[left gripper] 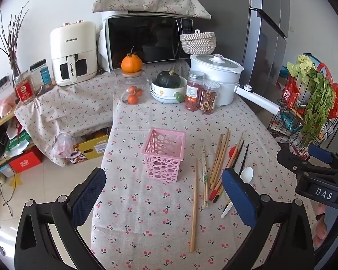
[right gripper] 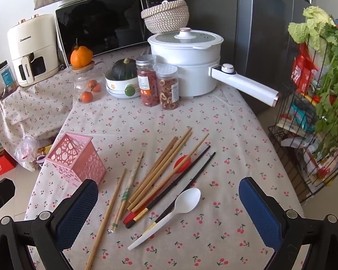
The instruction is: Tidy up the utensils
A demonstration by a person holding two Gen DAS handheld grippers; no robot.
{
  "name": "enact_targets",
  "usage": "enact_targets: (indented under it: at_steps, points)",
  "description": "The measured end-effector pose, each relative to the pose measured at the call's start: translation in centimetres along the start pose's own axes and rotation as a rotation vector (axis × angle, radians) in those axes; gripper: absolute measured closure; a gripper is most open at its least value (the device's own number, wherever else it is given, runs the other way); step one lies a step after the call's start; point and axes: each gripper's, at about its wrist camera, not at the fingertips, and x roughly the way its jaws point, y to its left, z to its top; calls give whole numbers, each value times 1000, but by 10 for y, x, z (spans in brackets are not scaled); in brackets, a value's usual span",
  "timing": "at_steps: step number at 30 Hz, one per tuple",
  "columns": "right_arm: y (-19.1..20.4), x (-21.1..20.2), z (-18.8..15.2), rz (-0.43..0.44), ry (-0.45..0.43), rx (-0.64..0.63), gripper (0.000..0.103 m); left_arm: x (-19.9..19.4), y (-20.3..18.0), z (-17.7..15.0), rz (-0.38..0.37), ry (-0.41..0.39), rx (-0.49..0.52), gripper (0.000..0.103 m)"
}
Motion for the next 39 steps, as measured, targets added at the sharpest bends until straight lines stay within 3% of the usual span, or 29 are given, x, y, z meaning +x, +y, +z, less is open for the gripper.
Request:
enact_targets:
  at_steps: [39]
  points:
    - [1,1,-2,2,6,6,0,1,2,-1,-8,4,-11,0]
